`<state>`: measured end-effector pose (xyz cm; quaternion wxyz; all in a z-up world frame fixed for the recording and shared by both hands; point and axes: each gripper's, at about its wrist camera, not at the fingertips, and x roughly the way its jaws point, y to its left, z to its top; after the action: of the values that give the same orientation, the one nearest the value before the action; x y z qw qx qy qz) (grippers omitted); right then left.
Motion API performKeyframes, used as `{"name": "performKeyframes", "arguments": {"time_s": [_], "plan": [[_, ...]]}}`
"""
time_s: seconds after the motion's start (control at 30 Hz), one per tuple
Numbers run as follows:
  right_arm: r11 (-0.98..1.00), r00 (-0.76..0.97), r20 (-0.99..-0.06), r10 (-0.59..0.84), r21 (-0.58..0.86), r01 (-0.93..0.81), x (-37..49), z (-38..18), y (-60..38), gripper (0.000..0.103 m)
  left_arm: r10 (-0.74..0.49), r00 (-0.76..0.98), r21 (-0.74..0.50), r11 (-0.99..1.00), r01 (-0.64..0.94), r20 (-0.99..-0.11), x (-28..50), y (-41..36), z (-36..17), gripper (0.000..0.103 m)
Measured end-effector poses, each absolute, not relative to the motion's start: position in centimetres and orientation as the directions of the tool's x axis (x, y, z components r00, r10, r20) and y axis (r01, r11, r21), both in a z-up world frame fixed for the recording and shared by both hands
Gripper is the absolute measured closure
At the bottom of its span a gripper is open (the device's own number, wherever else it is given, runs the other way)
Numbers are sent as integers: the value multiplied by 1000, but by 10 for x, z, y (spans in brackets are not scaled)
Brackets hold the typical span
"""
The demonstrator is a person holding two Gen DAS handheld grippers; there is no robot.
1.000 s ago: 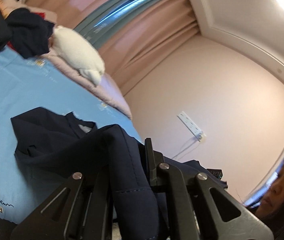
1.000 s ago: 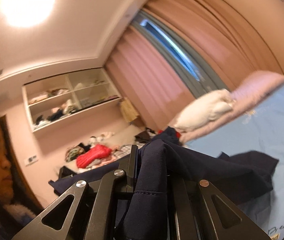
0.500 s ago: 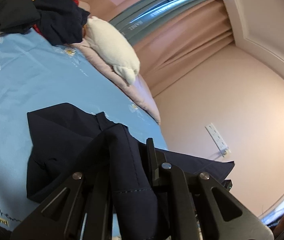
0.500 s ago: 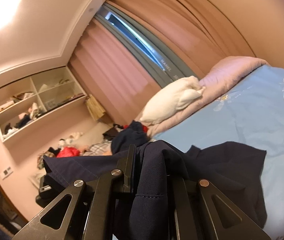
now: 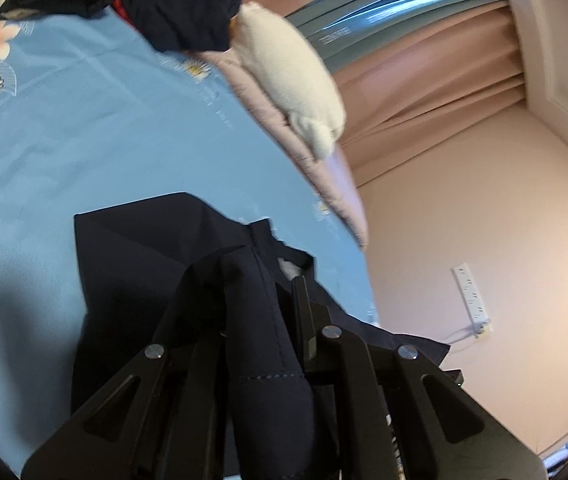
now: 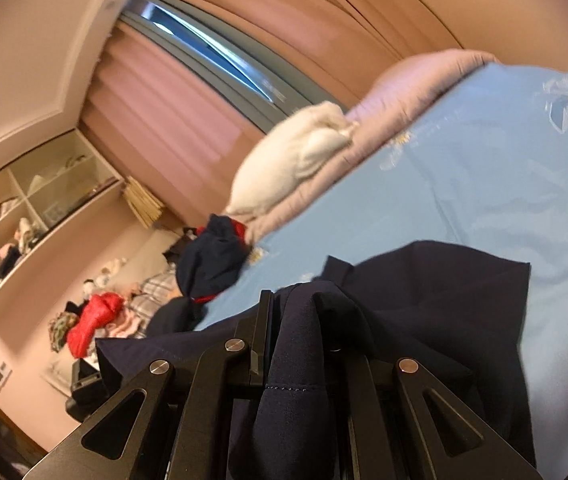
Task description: Fold large clothes
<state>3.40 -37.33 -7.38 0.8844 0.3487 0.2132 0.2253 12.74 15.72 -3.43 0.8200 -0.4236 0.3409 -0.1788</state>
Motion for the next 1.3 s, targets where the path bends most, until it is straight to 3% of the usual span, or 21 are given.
{"name": "performKeyframes", "arguments": {"time_s": [0.7, 0.77, 0.83, 0.9, 0.97, 1.17, 1.3], "plan": [[621, 703, -477, 527, 781, 65, 128, -134, -382, 93, -591, 561, -813, 473, -340, -579, 254, 164, -129, 89], [572, 690, -461, 558, 816, 82, 131, -141, -387, 85, -603, 557, -820, 440, -365, -571, 258, 166, -135, 89], [525, 691, -431, 581, 847, 86, 135, -143, -390, 76, -611, 559, -829, 412, -379, -560, 261, 169, -136, 82], [469, 701, -383, 602, 880, 77, 136, -143, -395, 64, -618, 576, -845, 373, -384, -535, 268, 173, -136, 60], [426, 716, -342, 609, 902, 68, 134, -143, -399, 55, -599, 601, -848, 369, -379, -529, 272, 178, -128, 48], [329, 773, -244, 586, 943, 48, 133, -145, -413, 45, -533, 628, -821, 428, -379, -567, 294, 191, -118, 45], [303, 848, -216, 485, 950, 69, 126, -147, -431, 37, -486, 680, -830, 416, -371, -548, 301, 208, -109, 43]]}}
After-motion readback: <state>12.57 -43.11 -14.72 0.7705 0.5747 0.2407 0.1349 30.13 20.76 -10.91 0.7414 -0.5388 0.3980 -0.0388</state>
